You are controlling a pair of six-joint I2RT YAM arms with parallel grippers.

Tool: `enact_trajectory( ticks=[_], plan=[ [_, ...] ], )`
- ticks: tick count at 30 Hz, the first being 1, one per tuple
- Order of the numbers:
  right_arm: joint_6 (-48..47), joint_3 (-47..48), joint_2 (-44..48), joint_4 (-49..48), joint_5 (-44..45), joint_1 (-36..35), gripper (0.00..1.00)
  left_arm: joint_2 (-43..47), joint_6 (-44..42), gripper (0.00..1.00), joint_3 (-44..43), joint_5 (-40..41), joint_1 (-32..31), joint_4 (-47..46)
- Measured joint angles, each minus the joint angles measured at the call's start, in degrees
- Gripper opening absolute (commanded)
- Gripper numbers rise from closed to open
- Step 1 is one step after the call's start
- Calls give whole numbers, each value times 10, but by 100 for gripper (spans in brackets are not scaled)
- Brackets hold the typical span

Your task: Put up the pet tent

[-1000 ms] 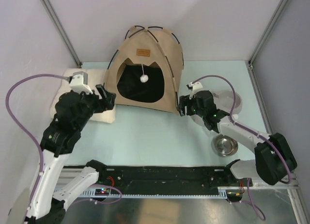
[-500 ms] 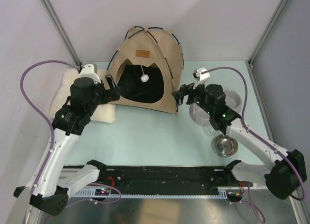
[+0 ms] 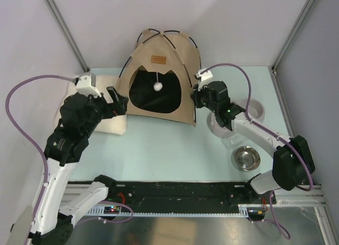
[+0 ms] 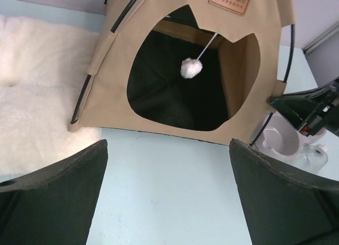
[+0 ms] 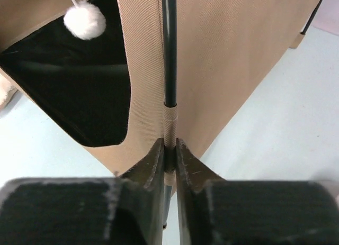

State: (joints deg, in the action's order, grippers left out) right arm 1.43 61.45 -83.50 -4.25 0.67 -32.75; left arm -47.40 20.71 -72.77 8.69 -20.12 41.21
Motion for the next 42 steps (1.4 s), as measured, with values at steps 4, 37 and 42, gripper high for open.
enact_trajectory(
  ticks=[4,37,42],
  plan=[
    [-17,2,-2,10,18,0,1,12,0,100,0,-13,2,0],
    [43,-143,247,115,127,-19,91,-48,90,100,95,16,148,0],
    [82,-118,316,141,112,-17,93,-99,138,100,121,5,252,-9]
  ],
)
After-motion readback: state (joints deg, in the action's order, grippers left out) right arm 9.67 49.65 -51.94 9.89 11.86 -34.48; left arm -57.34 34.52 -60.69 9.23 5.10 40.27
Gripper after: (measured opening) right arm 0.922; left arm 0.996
